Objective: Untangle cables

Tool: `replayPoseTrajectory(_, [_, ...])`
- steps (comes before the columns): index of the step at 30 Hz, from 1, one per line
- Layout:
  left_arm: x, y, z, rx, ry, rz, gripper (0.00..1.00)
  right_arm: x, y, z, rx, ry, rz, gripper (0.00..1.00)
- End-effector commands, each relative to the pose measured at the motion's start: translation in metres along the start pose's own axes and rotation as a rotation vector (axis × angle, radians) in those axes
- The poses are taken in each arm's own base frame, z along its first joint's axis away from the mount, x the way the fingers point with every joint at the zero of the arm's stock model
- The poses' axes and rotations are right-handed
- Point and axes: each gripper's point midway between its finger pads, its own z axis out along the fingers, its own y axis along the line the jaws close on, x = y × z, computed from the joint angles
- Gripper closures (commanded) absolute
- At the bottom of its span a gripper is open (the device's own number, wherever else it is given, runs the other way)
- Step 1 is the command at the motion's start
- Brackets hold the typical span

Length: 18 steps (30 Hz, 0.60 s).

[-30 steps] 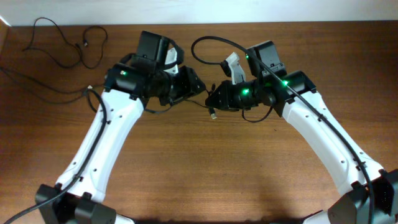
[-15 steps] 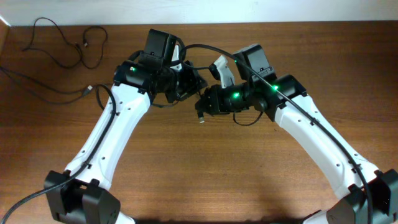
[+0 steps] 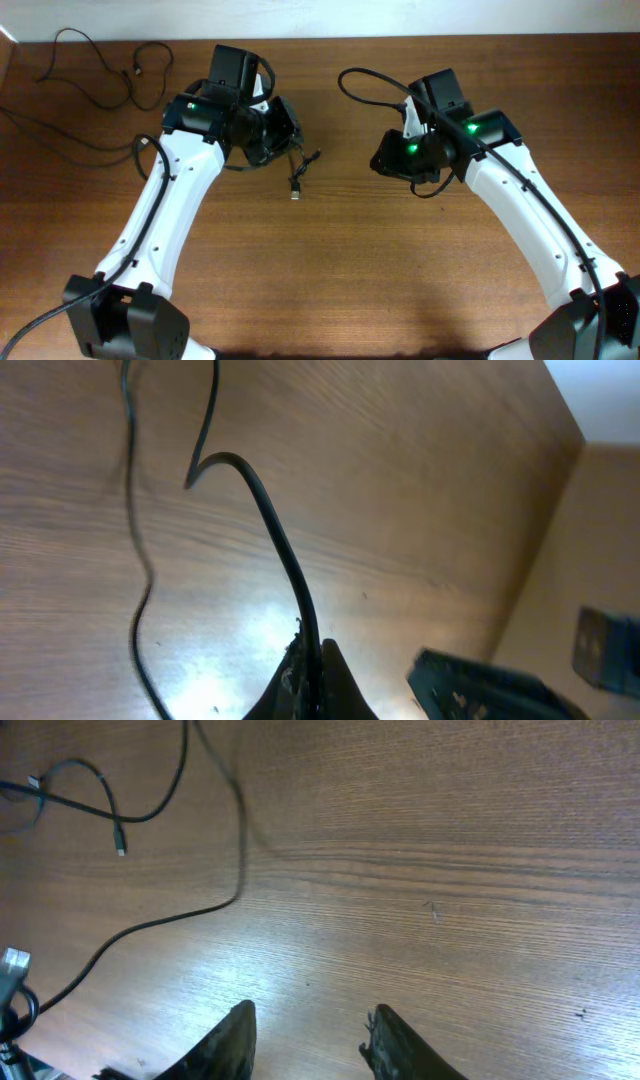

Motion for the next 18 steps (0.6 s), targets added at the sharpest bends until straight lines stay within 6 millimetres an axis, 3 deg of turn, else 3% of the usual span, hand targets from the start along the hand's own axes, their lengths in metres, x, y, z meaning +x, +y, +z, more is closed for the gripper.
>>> replayPoseTrajectory(1, [0.012, -0.019, -0.001, 0.093, 0.071, 0.060, 1.00, 0.003, 0.010, -0.006, -0.047, 0.007, -0.005, 0.54])
replayPoseTrajectory(7, [0.006, -0.014, -0.001, 0.059, 0.038, 0.061, 1.00, 0.023, 0.078, -0.023, -0.432, 0.143, -0.069, 0.52])
replayPoseTrajectory(12, [0.006, -0.013, -0.001, 0.057, 0.036, 0.061, 1.00, 0.028, 0.112, -0.022, -0.502, 0.118, -0.151, 0.51])
replayPoseTrajectory(15, [0.007, -0.014, -0.001, 0.061, 0.042, 0.021, 1.00, 0.030, 0.116, -0.018, -0.482, 0.100, -0.178, 0.51])
replayPoseTrajectory(18, [0.008, -0.018, -0.004, 0.099, 0.072, -0.033, 1.00, 0.036, 0.110, -0.009, -0.423, 0.071, -0.325, 0.51])
